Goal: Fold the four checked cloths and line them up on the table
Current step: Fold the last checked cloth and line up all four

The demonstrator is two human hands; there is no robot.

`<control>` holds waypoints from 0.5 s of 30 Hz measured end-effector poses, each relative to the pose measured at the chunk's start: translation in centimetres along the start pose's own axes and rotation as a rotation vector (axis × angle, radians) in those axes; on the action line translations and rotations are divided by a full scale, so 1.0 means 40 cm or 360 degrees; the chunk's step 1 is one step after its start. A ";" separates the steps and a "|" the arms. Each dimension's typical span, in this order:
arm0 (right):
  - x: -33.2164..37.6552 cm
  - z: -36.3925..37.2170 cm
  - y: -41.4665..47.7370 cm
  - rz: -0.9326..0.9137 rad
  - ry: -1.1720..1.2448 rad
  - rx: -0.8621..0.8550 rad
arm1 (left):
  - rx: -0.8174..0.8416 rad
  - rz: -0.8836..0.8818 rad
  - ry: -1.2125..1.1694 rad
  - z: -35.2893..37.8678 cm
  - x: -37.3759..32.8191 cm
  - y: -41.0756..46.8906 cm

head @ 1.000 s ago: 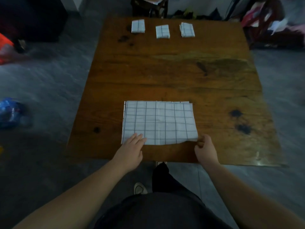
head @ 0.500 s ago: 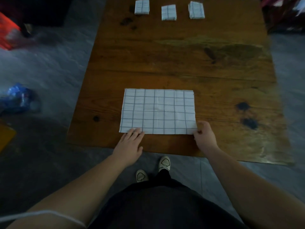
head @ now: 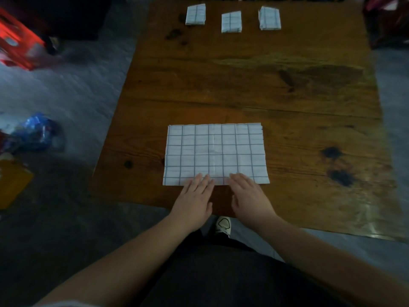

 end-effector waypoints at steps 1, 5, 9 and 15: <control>0.026 0.027 0.013 -0.0091 -0.0098 0.0068 | 0.0028 0.0016 0.0010 0.008 -0.002 0.008; 0.054 0.114 0.043 -0.0148 -0.0338 0.0320 | 0.0129 0.0048 0.0037 0.042 0.001 0.019; 0.031 0.154 0.021 -0.0184 -0.0388 0.0335 | 0.0114 0.0081 0.0101 0.066 0.008 0.004; -0.009 0.177 -0.002 -0.0193 -0.0422 0.0279 | 0.0066 0.0023 0.0094 0.082 0.009 -0.009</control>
Point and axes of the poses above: each hand's wrist, its own y-axis towards the middle knuckle, its own z-axis out of the palm, x = y × z, the point moved 7 cm from there along y, towards the middle knuckle, and after that the axes turned 2 degrees about x, right-handed, at the moved point
